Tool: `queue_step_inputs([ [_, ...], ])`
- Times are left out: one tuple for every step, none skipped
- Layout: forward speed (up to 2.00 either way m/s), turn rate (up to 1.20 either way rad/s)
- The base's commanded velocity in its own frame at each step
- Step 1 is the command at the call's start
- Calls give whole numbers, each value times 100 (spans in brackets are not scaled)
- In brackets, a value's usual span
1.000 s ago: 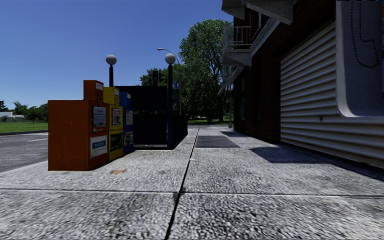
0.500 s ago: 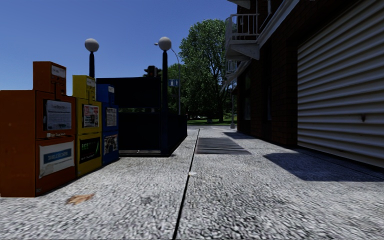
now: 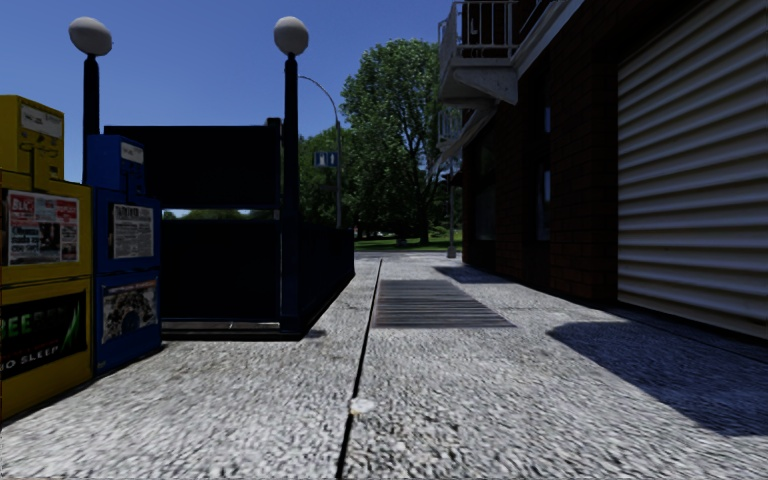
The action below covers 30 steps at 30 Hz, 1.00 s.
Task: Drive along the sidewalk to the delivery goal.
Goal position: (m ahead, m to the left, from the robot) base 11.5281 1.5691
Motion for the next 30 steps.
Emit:
queue_step_inputs([
  [200,-29],
  [200,-29],
  [200,-29],
  [200,-8],
  [200,0],
  [200,0],
  [200,0],
  [200,0],
  [200,0],
  [200,0],
  [200,0],
  [200,0],
  [200,0],
  [200,0],
  [200,0],
  [200,0],
  [200,0],
  [200,0],
  [200,0],
  [200,0],
  [200,0],
  [200,0],
  [200,0],
  [200,0],
  [200,0],
  [200,0],
  [200,0],
  [200,0],
  [200,0],
  [200,0],
])
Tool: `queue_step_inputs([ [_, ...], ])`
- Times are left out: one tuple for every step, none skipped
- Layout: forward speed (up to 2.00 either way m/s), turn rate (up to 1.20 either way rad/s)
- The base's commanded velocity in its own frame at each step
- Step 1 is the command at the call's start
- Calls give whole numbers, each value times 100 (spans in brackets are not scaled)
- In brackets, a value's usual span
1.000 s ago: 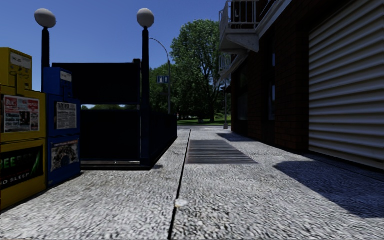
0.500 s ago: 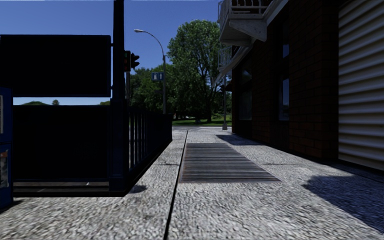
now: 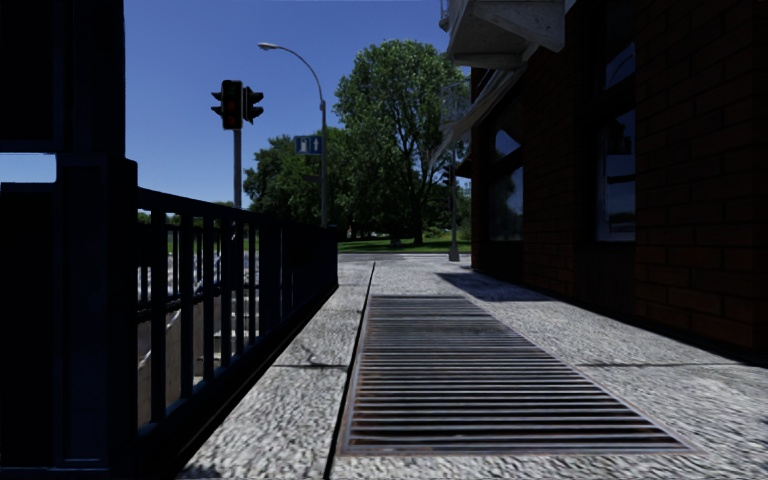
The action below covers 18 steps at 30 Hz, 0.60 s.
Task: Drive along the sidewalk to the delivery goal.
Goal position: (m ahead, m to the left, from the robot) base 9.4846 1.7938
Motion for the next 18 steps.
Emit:
queue_step_inputs([
  [200,0],
  [200,0],
  [200,0],
  [200,0],
  [200,0],
  [200,0],
  [200,0],
  [200,0],
  [200,0],
  [200,0],
  [200,0],
  [200,0],
  [200,0],
  [200,0],
  [200,0],
  [200,0],
  [200,0],
  [200,0],
])
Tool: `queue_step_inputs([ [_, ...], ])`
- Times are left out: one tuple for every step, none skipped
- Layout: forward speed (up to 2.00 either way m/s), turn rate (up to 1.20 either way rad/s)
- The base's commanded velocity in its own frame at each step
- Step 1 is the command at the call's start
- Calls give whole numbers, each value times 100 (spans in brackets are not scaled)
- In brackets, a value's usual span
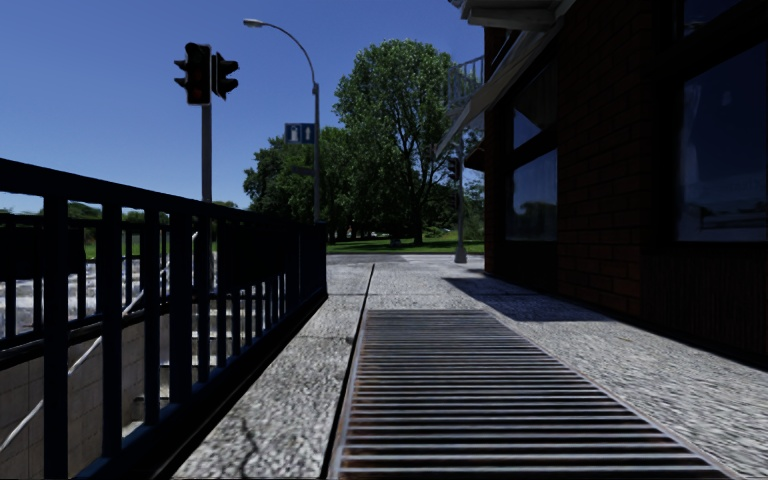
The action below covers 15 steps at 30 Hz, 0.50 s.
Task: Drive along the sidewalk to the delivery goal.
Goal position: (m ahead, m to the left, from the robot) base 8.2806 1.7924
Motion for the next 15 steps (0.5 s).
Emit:
queue_step_inputs([
  [200,0],
  [200,0],
  [200,0],
  [200,0],
  [200,0],
  [200,0],
  [200,0],
  [200,0],
  [200,0],
  [200,0],
  [200,0],
  [200,0],
  [200,0],
  [200,0],
  [200,0],
])
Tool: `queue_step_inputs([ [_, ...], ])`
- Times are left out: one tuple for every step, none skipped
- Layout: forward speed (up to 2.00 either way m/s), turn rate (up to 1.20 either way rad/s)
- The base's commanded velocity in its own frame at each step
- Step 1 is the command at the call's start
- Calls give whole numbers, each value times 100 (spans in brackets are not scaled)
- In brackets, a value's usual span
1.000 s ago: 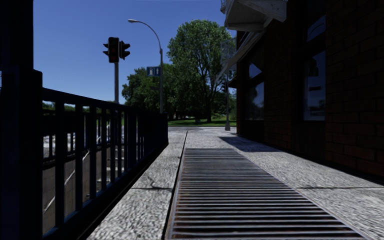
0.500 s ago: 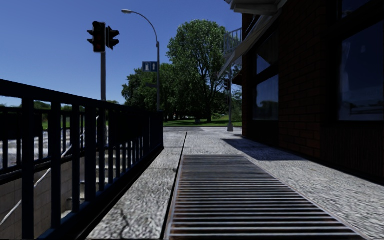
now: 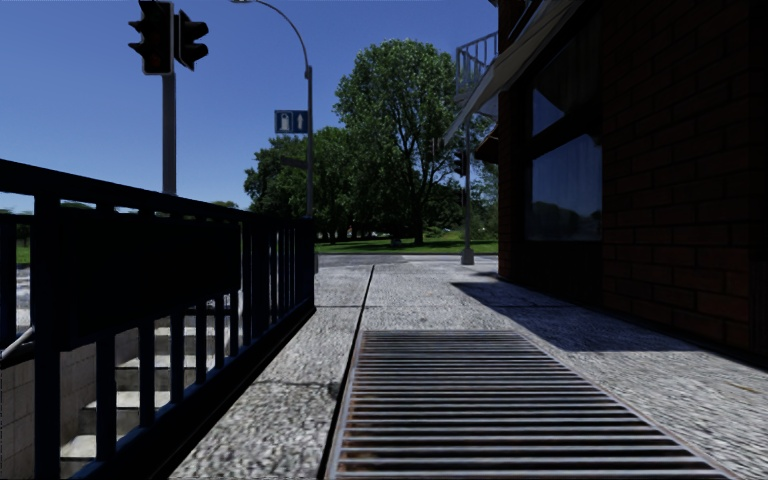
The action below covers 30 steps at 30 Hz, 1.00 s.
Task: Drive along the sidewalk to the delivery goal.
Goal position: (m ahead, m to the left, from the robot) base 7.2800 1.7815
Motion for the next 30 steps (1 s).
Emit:
queue_step_inputs([
  [200,0],
  [200,0],
  [200,0],
  [200,0],
  [200,0],
  [200,0],
  [200,0],
  [200,0],
  [200,0],
  [200,0],
  [200,0],
  [200,0],
  [200,0],
  [200,0],
  [200,0],
  [200,0],
  [200,0],
  [200,0],
  [200,0],
  [200,0],
  [200,0],
  [200,0],
  [200,0],
  [200,0],
  [200,0],
  [200,0],
  [200,0],
  [200,0],
  [200,0],
  [200,0],
])
